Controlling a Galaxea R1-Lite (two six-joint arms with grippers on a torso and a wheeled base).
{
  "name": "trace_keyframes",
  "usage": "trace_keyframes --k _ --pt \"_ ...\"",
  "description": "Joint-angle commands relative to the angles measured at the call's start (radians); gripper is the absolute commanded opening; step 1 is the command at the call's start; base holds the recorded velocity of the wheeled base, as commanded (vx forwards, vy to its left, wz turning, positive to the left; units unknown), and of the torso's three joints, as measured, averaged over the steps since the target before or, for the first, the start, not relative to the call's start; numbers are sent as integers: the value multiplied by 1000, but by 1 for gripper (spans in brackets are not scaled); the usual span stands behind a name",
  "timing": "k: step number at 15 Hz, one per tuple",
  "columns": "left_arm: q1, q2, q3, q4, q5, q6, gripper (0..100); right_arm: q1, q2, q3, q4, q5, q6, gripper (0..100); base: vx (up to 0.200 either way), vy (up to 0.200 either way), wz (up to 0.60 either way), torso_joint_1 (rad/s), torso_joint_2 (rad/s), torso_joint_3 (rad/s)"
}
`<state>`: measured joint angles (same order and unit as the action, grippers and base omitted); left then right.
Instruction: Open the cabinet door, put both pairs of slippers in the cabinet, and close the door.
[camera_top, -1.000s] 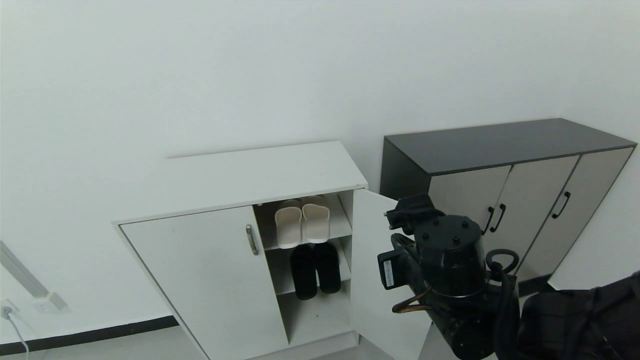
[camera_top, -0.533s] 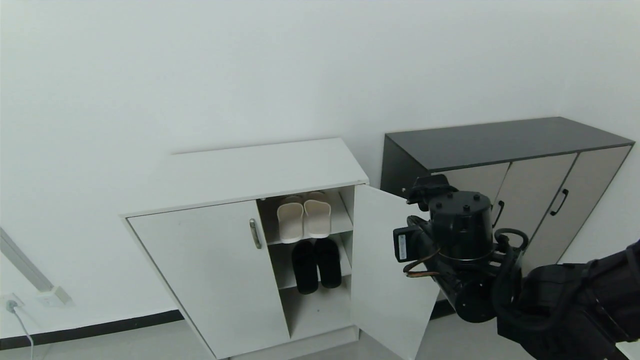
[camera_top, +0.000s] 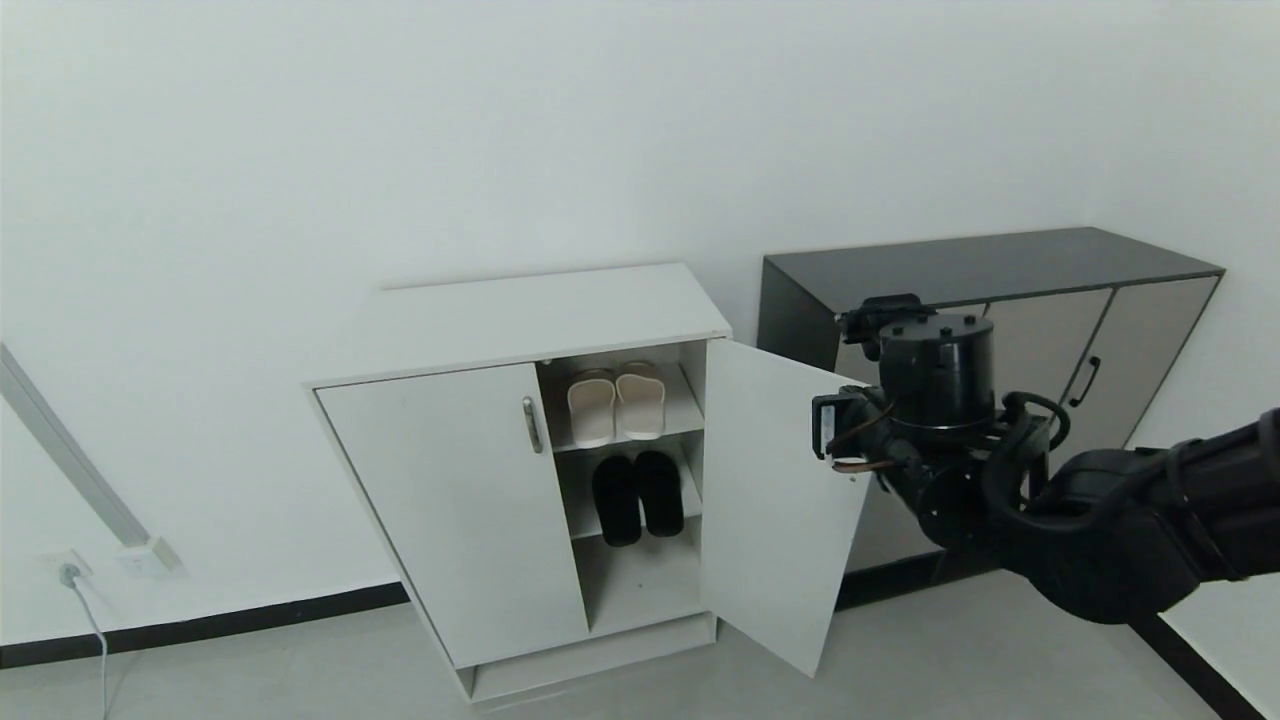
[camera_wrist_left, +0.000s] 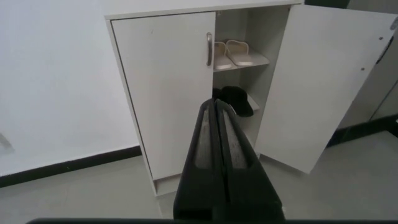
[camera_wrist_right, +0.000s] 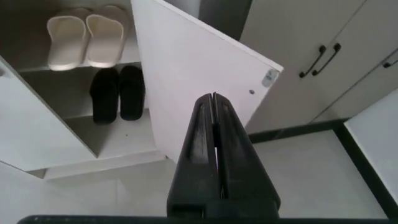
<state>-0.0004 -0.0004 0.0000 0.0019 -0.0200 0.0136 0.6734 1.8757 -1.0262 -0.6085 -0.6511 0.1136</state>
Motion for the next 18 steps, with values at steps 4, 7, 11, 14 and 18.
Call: trace_keyframes --k 4,7,11,14,18 --pt "0 0 0 1 0 0 0 -186 126 -221 130 154 93 0 0 0 0 0 0 0" --pt "0 0 0 1 -1 0 0 -248 189 -353 234 240 156 0 0 0 0 0 0 0" --pt "0 0 0 1 -1 0 0 -311 273 -457 263 269 176 0 0 0 0 0 0 0" --pt "0 0 0 1 -1 2 0 -339 330 -500 265 288 176 0 0 0 0 0 0 0" --pt "0 0 0 1 -1 0 0 -359 390 -558 291 289 176 0 0 0 0 0 0 0"
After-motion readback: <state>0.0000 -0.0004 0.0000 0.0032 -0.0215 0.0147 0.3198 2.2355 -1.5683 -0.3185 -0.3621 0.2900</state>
